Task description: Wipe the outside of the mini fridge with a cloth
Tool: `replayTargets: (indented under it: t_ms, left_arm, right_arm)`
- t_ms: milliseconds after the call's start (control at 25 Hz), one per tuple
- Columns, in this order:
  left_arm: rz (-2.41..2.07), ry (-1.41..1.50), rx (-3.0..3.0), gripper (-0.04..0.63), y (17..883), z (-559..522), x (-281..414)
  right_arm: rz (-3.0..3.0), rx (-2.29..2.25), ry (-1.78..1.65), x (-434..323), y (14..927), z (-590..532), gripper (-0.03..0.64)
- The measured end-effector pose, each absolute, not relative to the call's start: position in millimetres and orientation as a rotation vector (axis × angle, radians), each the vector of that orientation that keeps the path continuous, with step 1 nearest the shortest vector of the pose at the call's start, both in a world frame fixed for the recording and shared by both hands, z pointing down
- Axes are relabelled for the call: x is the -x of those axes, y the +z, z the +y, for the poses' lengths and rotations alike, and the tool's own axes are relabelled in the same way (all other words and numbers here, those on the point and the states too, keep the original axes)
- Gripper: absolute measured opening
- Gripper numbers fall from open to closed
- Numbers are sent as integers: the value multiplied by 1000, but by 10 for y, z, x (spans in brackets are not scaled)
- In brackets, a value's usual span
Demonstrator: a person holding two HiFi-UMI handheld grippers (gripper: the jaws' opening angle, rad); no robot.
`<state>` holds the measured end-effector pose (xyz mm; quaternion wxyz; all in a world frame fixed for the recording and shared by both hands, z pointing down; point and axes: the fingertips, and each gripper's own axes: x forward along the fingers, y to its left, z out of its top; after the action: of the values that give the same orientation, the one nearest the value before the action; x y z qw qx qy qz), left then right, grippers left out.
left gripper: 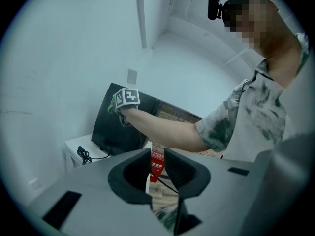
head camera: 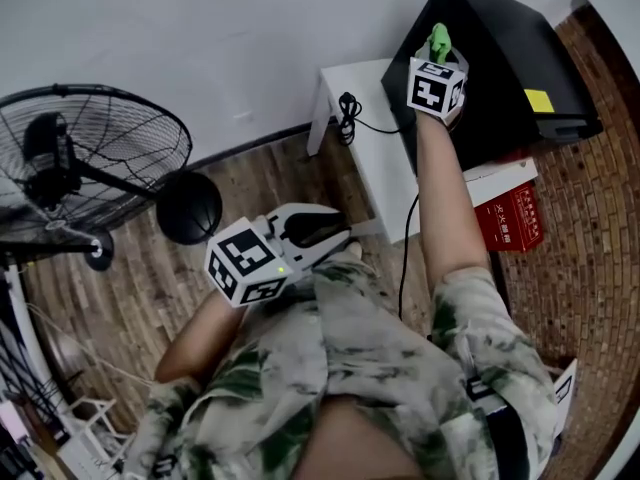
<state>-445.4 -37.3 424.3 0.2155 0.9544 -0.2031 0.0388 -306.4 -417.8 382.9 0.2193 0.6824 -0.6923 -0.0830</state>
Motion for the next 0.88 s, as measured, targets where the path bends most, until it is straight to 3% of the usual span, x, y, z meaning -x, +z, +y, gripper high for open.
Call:
replayTargets:
  t_ms: [880]
  left_arm:
    - [-687,168,-2507,91,4611,-455,4507]
  right_arm:
    - [-1827,-1619,106,3061,6013,-4316,118]
